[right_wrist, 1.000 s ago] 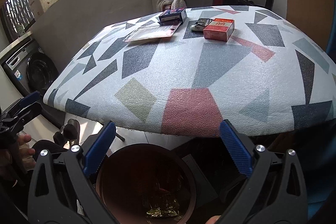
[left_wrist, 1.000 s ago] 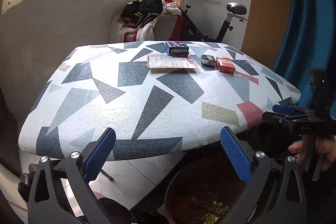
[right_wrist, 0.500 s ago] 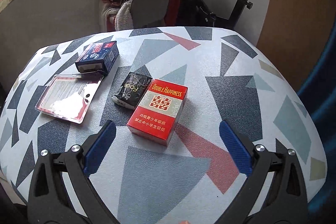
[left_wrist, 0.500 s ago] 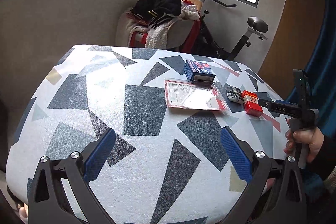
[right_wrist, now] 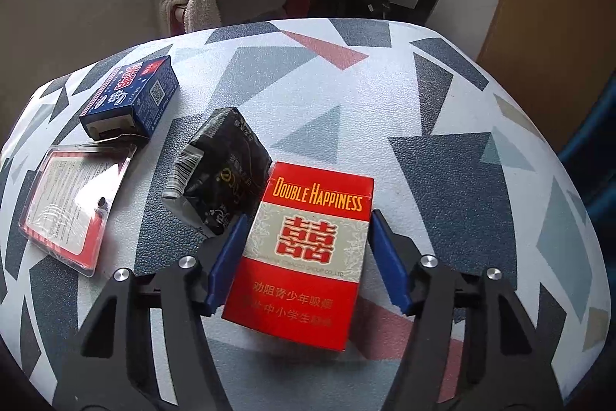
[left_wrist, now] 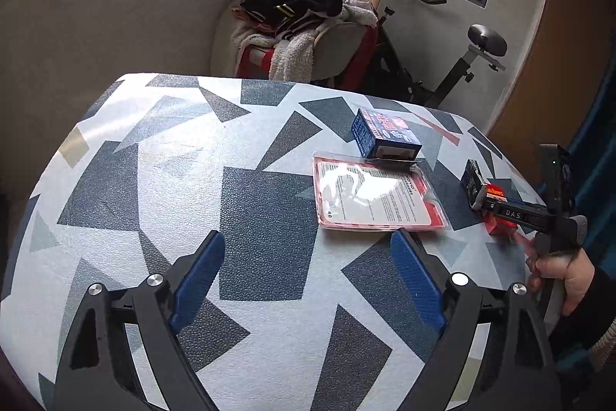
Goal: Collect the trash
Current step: 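Grasp the red Double Happiness pack with the right tool while the left tool reaches the blister card, then grasp the red-bordered clear blister card with the left tool, then carry the blister card and cigarette pack into the brown bin and open both tools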
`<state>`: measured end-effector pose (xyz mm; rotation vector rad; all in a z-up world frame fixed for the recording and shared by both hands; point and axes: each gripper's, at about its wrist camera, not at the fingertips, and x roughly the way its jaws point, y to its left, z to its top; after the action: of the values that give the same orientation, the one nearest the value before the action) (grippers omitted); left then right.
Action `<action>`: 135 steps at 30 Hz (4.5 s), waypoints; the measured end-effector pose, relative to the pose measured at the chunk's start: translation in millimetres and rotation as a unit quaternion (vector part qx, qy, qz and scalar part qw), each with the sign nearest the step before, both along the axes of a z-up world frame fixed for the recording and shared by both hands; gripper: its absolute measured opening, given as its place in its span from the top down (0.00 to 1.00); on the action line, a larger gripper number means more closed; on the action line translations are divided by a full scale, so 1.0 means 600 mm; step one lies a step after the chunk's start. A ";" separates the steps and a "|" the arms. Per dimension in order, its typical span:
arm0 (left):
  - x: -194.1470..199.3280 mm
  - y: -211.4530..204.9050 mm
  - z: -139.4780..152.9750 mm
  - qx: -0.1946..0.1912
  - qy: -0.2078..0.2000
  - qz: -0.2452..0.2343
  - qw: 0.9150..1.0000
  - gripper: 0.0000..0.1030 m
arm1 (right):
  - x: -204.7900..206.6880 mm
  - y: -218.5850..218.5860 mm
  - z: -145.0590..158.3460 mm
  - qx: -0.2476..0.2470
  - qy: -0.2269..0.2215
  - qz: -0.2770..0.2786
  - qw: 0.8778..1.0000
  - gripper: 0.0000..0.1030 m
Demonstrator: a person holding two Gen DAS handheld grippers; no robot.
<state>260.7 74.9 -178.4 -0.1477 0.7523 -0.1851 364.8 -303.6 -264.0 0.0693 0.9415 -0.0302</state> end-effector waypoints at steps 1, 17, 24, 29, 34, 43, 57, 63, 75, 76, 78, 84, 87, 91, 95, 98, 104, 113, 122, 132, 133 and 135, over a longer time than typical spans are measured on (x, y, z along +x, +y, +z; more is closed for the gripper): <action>0.004 -0.002 -0.002 -0.004 0.003 -0.001 1.000 0.18 | 0.000 -0.005 0.000 0.013 0.001 -0.001 1.000 0.38; 0.090 -0.031 -0.052 -0.033 0.065 0.001 0.997 0.40 | -0.011 0.009 -0.004 -0.003 -0.006 -0.001 1.000 0.44; 0.175 -0.027 -0.075 -0.053 0.095 0.019 0.994 0.53 | -0.031 0.013 0.012 0.008 -0.048 0.019 0.999 0.45; 0.219 -0.052 -0.091 -0.027 0.120 0.010 0.992 0.69 | -0.029 0.006 0.012 0.022 -0.049 0.023 0.998 0.45; 0.224 -0.067 -0.089 -0.006 0.113 -0.001 0.994 0.79 | -0.028 0.003 0.012 0.029 -0.051 0.026 0.998 0.45; 0.149 -0.065 0.010 0.045 0.051 -0.029 0.997 0.98 | -0.047 -0.022 0.037 0.107 -0.083 0.049 0.990 0.45; -0.066 -0.093 0.165 0.066 -0.015 -0.110 0.992 0.98 | -0.243 0.004 0.167 0.146 -0.132 0.081 0.977 0.45; -0.182 -0.106 0.162 0.061 -0.009 -0.141 0.988 0.98 | -0.345 0.012 0.191 0.150 -0.154 0.091 0.972 0.45; -0.357 -0.126 0.062 0.034 0.029 -0.184 0.982 0.97 | -0.460 0.019 0.189 0.150 -0.147 0.105 0.972 0.45; -0.365 -0.132 0.053 0.038 0.034 -0.191 0.980 0.97 | -0.463 0.018 0.188 0.151 -0.147 0.104 0.972 0.45; -0.377 -0.144 0.036 0.044 0.044 -0.206 0.977 0.97 | -0.467 0.018 0.185 0.152 -0.145 0.103 0.972 0.45; -0.397 -0.174 -0.007 -0.012 0.075 -0.247 0.966 0.90 | -0.484 0.022 0.174 0.153 -0.138 0.106 0.973 0.44; -0.403 -0.178 -0.004 -0.025 0.062 -0.237 0.969 0.49 | -0.488 0.023 0.162 0.151 -0.129 0.107 0.974 0.44; -0.414 -0.163 0.023 -0.009 0.022 -0.197 0.980 0.36 | -0.499 0.030 0.133 0.148 -0.111 0.112 0.976 0.44; -0.429 -0.131 0.052 0.002 -0.024 -0.135 0.991 0.15 | -0.513 0.048 0.094 0.140 -0.088 0.123 0.979 0.44; -0.437 -0.107 0.068 0.003 -0.042 -0.097 0.994 0.12 | -0.523 0.067 0.062 0.126 -0.066 0.143 0.980 0.44; -0.441 -0.076 0.076 0.015 -0.046 -0.057 0.997 0.11 | -0.533 0.106 0.013 0.094 -0.021 0.183 0.978 0.44; -0.437 -0.062 0.066 0.024 -0.048 -0.021 0.998 0.09 | -0.535 0.133 -0.003 0.068 -0.005 0.215 0.974 0.44; -0.441 -0.054 0.044 0.012 -0.032 -0.013 0.999 0.09 | -0.540 0.147 -0.007 0.061 -0.001 0.230 0.971 0.18; -0.426 -0.027 0.036 0.013 -0.024 0.013 1.000 0.08 | -0.527 0.124 0.007 0.080 -0.012 0.209 0.975 0.06; -0.424 -0.022 0.038 0.013 -0.025 0.018 0.999 0.07 | -0.524 0.119 0.011 0.083 -0.015 0.205 0.975 0.06; -0.421 -0.012 0.041 0.007 -0.028 0.027 0.999 0.07 | -0.515 0.109 0.020 0.084 -0.022 0.197 0.977 0.06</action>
<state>8.3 67.5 -154.1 -0.1482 0.6928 -0.1321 55.5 -238.5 -251.7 0.0375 0.8976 0.4169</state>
